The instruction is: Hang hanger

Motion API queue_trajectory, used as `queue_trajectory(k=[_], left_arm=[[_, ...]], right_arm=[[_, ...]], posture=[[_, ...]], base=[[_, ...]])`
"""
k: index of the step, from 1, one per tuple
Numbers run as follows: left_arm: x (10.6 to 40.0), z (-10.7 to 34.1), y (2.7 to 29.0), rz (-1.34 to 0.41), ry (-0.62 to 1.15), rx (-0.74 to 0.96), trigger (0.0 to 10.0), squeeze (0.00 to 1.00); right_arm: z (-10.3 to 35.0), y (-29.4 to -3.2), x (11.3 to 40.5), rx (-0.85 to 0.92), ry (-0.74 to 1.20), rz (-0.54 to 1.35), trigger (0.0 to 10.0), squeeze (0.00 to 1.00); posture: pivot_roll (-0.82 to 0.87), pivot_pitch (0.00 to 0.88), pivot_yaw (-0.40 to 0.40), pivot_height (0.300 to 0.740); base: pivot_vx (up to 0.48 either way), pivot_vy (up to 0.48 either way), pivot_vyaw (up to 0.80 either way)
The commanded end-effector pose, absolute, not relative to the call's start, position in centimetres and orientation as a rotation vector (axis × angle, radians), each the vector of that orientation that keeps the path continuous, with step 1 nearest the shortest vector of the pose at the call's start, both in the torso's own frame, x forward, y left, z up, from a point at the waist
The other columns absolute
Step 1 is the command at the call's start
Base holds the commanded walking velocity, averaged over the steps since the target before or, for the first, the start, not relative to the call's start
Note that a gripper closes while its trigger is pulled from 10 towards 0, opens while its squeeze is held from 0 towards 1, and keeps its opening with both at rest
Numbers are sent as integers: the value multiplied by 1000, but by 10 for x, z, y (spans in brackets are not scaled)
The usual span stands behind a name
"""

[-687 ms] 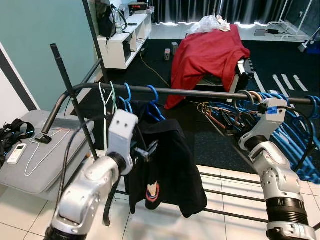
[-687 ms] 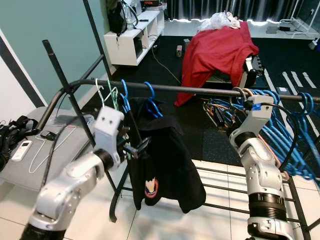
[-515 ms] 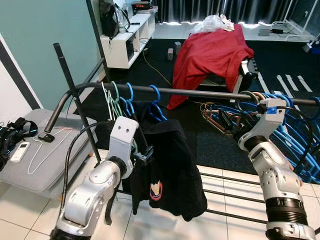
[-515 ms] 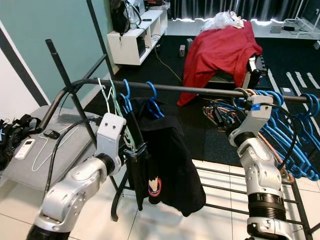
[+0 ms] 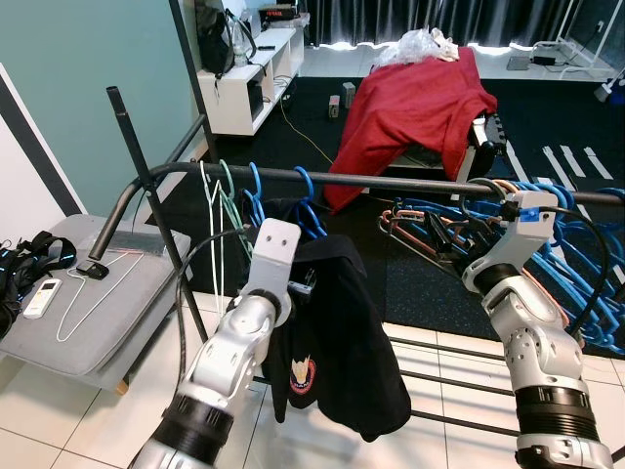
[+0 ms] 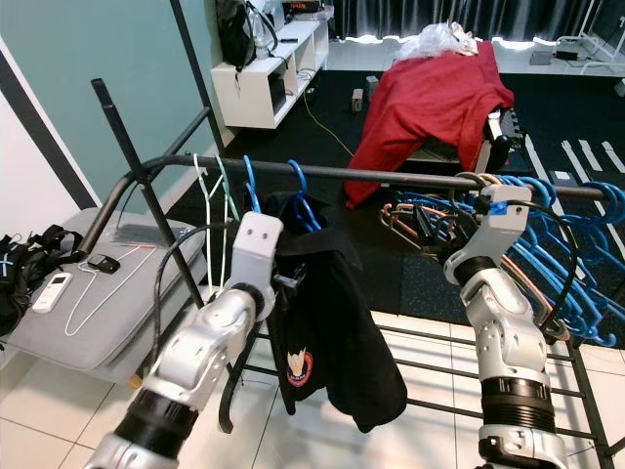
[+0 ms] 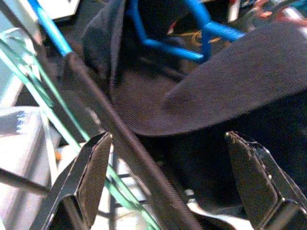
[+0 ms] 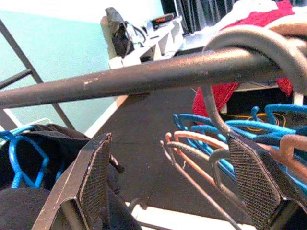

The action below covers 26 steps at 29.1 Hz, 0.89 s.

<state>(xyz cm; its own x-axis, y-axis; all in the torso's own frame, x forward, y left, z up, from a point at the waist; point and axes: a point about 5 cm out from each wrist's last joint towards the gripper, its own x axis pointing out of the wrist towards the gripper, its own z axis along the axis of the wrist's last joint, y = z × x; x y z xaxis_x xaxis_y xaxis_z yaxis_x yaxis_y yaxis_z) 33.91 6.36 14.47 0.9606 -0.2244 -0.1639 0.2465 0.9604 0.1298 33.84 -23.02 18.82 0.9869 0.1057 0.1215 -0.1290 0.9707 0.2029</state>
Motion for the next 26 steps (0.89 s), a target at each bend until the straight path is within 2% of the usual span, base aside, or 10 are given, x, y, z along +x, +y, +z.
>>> queue_trajectory(k=[1,8,13,14,16,17,26], left_arm=[[345,139,72,-200,158,201,10000,0],[357,126,91,-107,218,161,10000,0],[351,94,105,-65,353,19,10000,0],[350,90,104,-72,374,-12,7804,0],[350,86,104,-76,387,-34,7804,0],[349,83,103,-85,404,-51,0,0],[350,79,102,-94,410,-65,0,0]], right_arm=[[185,-228,337,233,-96,126,10000,0],[184,-229,334,236,-96,120,10000,0],[184,-229,331,239,-93,117,10000,0],[184,-229,331,239,-92,117,10000,0],[184,-229,331,239,-92,117,10000,0],[183,-229,331,239,-91,117,10000,0],[183,-228,330,240,-90,115,10000,0]], posture=[[-129,54,72,735],[-144,61,84,735],[-145,65,81,735],[-145,64,81,735],[-145,64,81,735],[-146,62,81,735],[-149,58,86,735]], base=[[0,0,0],[0,0,0],[0,0,0],[0,0,0],[0,0,0],[0,0,0],[0,0,0]])
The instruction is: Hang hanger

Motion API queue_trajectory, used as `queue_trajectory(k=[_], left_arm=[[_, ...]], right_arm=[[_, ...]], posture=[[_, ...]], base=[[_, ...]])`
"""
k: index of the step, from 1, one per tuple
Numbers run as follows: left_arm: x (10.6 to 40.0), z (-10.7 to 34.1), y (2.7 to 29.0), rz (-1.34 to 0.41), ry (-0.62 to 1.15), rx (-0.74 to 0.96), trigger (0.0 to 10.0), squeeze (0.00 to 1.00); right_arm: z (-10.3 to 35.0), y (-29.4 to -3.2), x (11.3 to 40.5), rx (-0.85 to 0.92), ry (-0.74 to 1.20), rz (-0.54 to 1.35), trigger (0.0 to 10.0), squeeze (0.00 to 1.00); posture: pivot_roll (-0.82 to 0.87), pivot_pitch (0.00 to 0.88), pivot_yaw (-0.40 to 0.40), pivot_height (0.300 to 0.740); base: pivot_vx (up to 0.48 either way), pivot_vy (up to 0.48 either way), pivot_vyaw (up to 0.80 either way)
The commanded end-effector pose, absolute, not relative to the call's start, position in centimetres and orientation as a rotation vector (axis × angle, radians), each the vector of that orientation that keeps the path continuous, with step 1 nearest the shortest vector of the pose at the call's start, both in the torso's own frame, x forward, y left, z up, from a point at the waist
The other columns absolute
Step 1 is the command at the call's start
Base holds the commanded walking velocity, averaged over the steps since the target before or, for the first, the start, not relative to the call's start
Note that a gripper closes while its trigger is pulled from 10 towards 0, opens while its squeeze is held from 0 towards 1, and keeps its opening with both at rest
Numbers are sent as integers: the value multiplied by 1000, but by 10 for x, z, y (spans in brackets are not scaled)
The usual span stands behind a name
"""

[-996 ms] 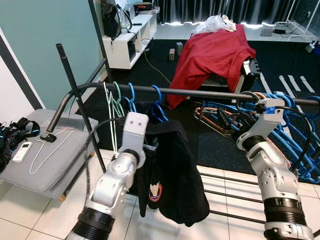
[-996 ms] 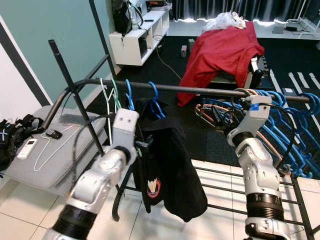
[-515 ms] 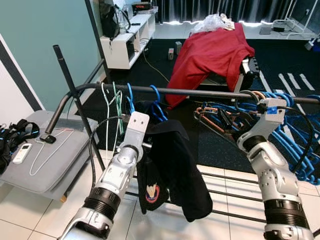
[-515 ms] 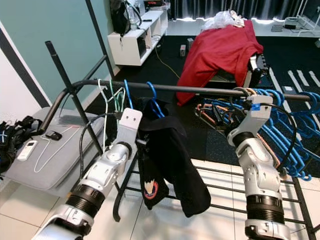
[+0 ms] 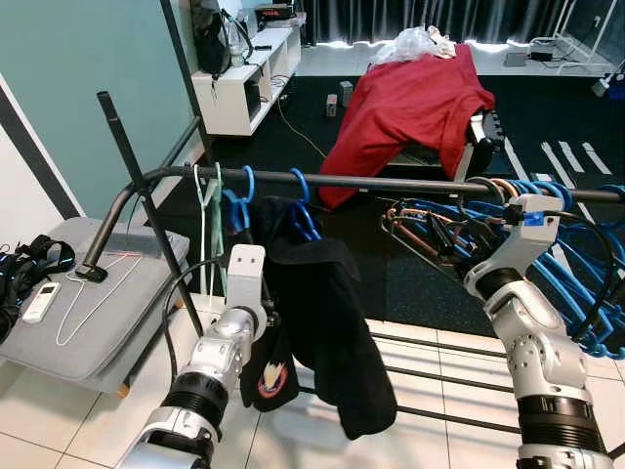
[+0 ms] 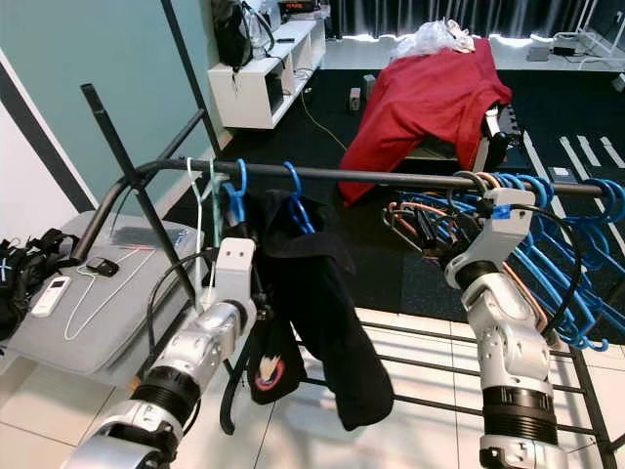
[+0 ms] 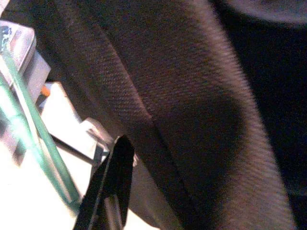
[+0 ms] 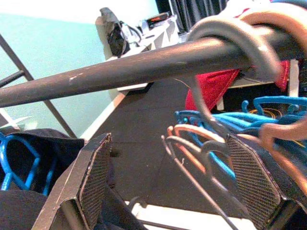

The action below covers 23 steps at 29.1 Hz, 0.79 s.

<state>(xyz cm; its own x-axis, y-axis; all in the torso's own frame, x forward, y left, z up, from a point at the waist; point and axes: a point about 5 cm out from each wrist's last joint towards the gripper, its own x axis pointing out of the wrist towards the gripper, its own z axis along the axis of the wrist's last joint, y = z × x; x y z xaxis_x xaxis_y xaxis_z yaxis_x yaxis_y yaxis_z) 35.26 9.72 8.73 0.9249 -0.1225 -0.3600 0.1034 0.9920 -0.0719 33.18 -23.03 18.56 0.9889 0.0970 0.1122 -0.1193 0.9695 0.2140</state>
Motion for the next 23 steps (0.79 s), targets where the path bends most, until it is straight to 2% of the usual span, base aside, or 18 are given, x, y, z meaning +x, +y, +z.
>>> queue_trajectory(k=[1,6,12,15,16,18,19,20,21,23], left_arm=[[350,79,102,-94,410,-65,0,0],[355,86,105,-75,364,-74,0,0],[364,112,115,-45,222,-65,0,0],[364,112,115,-45,222,-65,0,0],[365,122,125,-24,171,-58,0,0],[365,122,125,-24,171,-58,0,0],[363,138,143,6,98,-37,0,0],[363,138,143,6,98,-37,0,0],[357,153,161,32,34,-11,0,0],[357,153,161,32,34,-11,0,0]], right_arm=[[183,-228,330,240,-90,115,10000,0],[183,-229,330,241,-90,112,10000,0],[184,-231,330,241,-89,107,10000,0],[184,-231,330,241,-89,107,10000,0],[184,-232,330,240,-88,105,10000,0],[184,-232,330,240,-88,105,10000,0],[184,-233,331,240,-88,104,10000,0],[184,-233,331,240,-88,104,10000,0],[184,-233,331,240,-88,104,10000,0],[184,-233,331,240,-88,104,10000,0]], posture=[[-149,58,86,735],[-152,61,84,735],[-152,59,79,735],[-152,59,79,735],[-149,60,78,735],[-149,60,78,735],[-142,61,74,735],[-142,61,74,735],[-133,61,73,735],[-133,61,73,735]], base=[[0,0,0],[0,0,0],[0,0,0],[0,0,0],[0,0,0],[0,0,0],[0,0,0],[0,0,0],[0,0,0],[0,0,0]])
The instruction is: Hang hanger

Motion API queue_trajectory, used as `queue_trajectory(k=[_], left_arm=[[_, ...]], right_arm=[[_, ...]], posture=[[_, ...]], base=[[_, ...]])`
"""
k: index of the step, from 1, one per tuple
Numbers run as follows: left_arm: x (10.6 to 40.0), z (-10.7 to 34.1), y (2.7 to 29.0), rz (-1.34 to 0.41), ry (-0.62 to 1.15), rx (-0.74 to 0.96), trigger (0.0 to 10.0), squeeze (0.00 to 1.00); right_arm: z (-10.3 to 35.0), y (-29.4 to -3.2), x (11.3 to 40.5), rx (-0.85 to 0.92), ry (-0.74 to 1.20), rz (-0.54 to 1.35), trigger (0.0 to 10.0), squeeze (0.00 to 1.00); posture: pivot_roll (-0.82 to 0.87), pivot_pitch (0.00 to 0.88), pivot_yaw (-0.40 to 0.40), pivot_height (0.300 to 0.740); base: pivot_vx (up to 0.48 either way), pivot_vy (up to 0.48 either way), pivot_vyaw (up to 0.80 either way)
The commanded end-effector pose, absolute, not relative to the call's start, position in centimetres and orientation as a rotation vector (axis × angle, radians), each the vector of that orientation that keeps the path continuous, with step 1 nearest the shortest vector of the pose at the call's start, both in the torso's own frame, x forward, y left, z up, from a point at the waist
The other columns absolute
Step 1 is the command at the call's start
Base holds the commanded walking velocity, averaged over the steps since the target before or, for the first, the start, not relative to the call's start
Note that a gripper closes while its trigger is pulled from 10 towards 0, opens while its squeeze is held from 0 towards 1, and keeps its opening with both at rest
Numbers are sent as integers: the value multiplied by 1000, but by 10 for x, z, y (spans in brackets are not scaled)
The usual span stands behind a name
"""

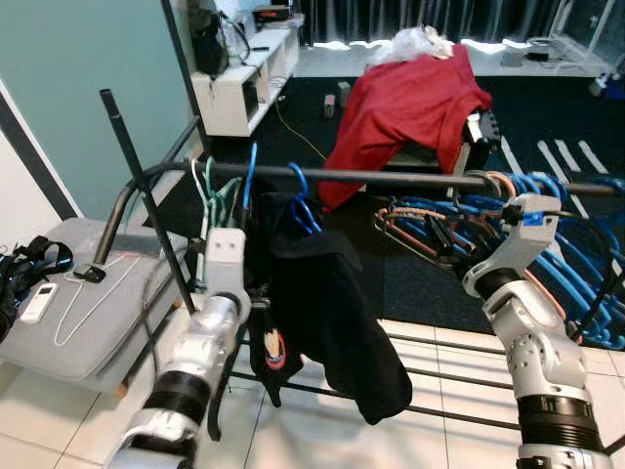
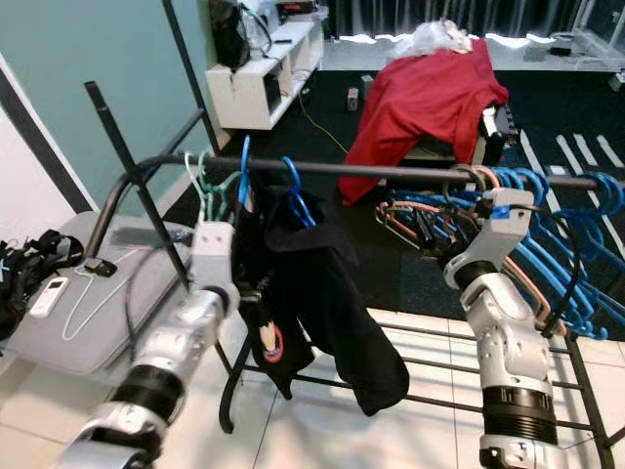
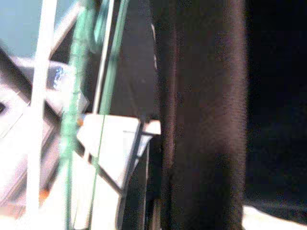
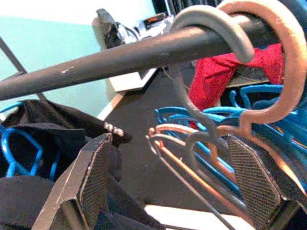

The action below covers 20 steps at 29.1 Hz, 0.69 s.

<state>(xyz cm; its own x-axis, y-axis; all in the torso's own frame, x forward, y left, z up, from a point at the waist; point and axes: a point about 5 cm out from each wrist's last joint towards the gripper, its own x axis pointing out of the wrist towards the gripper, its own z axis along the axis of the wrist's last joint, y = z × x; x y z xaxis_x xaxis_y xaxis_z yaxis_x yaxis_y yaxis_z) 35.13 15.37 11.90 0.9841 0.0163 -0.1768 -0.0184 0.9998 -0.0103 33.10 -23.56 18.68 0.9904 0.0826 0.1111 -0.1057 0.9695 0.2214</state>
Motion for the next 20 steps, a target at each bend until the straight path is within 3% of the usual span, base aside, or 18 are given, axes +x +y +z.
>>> queue_trajectory(k=[1,2,4,6,12,15,16,17,19,20], left_arm=[[357,153,161,32,34,-11,0,0],[348,163,175,51,-4,15,0,0],[348,163,175,51,-4,15,0,0],[314,164,188,49,-24,61,0,0],[271,151,174,-26,23,27,0,0],[271,151,174,-26,23,27,0,0],[257,144,159,-106,67,-51,1922,0],[257,144,159,-106,67,-51,1922,0],[227,132,127,-342,188,-168,5686,0],[216,129,118,-430,237,-200,8275,0]], right_arm=[[184,-233,331,240,-88,104,10000,0],[184,-233,331,240,-87,104,10000,0],[184,-233,331,240,-87,104,10000,0],[185,-233,333,239,-84,108,10000,0],[185,-233,335,236,-78,113,10000,0],[185,-233,335,236,-78,113,10000,0],[185,-234,336,234,-75,115,10000,0],[185,-234,336,234,-75,115,10000,0],[185,-235,337,230,-71,118,10000,0],[185,-235,338,229,-69,118,10000,0]], posture=[[-133,61,73,735],[-126,63,72,735],[-126,63,72,735],[-109,66,65,735],[-101,67,58,735],[-101,67,58,735],[-95,66,53,735],[-95,66,53,735],[-96,62,49,735],[-96,60,48,735]], base=[[0,0,0],[0,0,0],[0,0,0],[0,0,0],[0,0,0],[0,0,0],[0,0,0],[0,0,0],[0,0,0],[0,0,0]])
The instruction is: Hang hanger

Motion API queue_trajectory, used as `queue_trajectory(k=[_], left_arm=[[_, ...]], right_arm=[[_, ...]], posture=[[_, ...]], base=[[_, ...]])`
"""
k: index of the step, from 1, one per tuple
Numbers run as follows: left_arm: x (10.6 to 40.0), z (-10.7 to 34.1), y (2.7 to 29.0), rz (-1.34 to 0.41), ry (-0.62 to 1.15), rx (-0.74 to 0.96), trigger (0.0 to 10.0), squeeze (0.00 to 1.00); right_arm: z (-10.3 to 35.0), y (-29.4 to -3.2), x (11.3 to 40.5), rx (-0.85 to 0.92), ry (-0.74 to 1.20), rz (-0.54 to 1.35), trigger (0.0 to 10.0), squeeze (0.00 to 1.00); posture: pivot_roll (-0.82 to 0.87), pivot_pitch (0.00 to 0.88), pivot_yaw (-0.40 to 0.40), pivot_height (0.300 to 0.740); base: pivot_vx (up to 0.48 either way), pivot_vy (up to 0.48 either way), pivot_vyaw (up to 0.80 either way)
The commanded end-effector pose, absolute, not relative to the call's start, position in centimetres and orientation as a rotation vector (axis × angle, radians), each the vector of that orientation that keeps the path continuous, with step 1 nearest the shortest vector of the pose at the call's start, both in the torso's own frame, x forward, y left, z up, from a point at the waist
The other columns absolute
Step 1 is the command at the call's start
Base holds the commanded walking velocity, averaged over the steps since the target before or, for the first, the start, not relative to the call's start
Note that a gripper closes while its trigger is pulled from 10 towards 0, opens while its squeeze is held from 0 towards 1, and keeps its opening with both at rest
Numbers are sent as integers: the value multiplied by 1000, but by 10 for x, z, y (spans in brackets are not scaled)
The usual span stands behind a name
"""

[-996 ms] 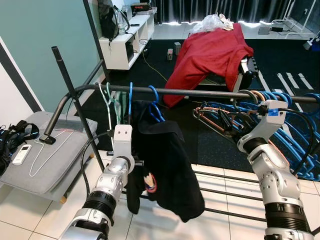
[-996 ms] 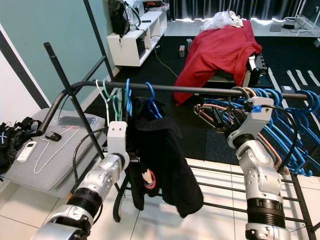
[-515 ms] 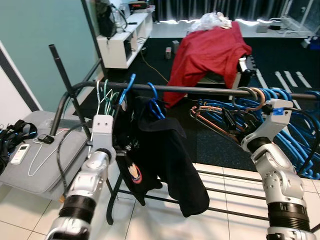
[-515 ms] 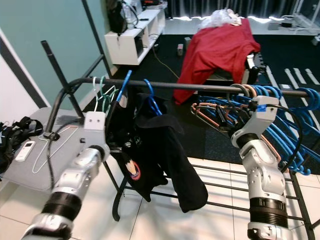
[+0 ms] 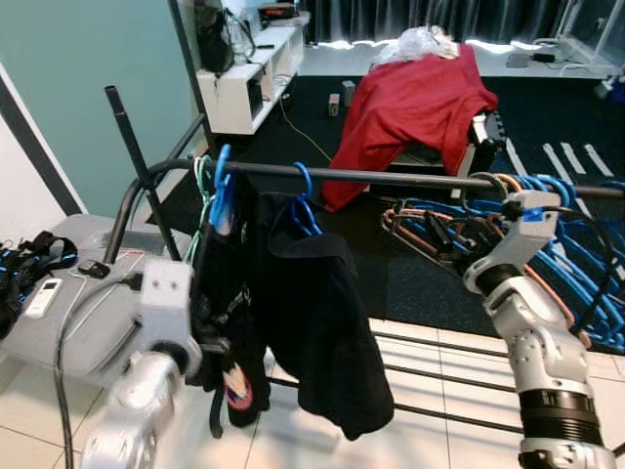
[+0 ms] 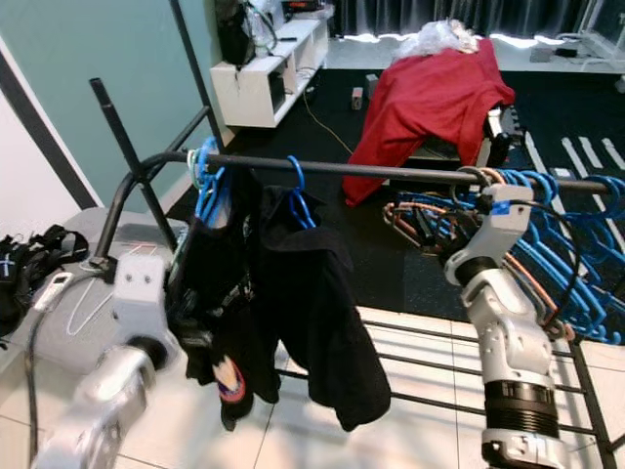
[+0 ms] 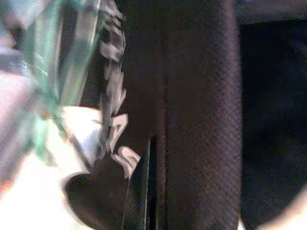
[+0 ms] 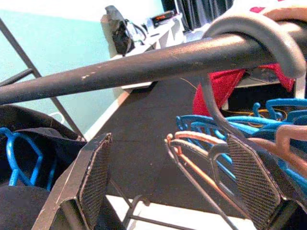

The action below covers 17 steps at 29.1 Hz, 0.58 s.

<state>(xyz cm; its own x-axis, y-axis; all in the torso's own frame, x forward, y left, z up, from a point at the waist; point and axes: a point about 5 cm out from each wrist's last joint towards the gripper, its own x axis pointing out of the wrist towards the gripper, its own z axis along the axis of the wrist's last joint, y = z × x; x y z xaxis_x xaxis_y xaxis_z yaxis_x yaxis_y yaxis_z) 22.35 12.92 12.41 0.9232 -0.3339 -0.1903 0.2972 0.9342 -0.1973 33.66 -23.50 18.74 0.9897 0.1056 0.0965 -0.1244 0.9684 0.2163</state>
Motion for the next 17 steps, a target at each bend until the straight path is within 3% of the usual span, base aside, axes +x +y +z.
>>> queue_trajectory(k=[1,2,3,12,14,15,16,17], left_arm=[[216,129,118,-430,237,-200,8275,0],[216,129,118,-430,237,-200,8275,0],[210,129,115,-474,263,-209,10000,0],[205,135,120,-535,269,-200,10000,0],[219,144,144,-479,231,-133,10000,0],[219,144,144,-479,231,-133,10000,0],[231,150,164,-420,205,-85,10000,0],[231,150,164,-420,205,-85,10000,0]], right_arm=[[185,-235,338,229,-69,118,10000,0],[185,-235,338,229,-69,118,10000,0],[184,-235,338,228,-68,118,10000,0],[184,-237,338,224,-68,117,10000,0],[185,-237,339,222,-68,121,10000,0],[185,-237,339,222,-68,121,10000,0],[185,-236,339,221,-67,126,10000,0],[185,-236,339,221,-67,126,10000,0]], posture=[[-96,60,48,735],[-96,60,48,735],[-96,60,48,735],[-94,55,42,735],[-93,54,40,735],[-93,54,40,735],[-96,49,40,735],[-96,49,40,735]], base=[[0,0,0],[0,0,0],[-442,0,0],[-452,0,0],[-476,0,0],[-476,0,0],[-476,0,0],[-476,0,0]])
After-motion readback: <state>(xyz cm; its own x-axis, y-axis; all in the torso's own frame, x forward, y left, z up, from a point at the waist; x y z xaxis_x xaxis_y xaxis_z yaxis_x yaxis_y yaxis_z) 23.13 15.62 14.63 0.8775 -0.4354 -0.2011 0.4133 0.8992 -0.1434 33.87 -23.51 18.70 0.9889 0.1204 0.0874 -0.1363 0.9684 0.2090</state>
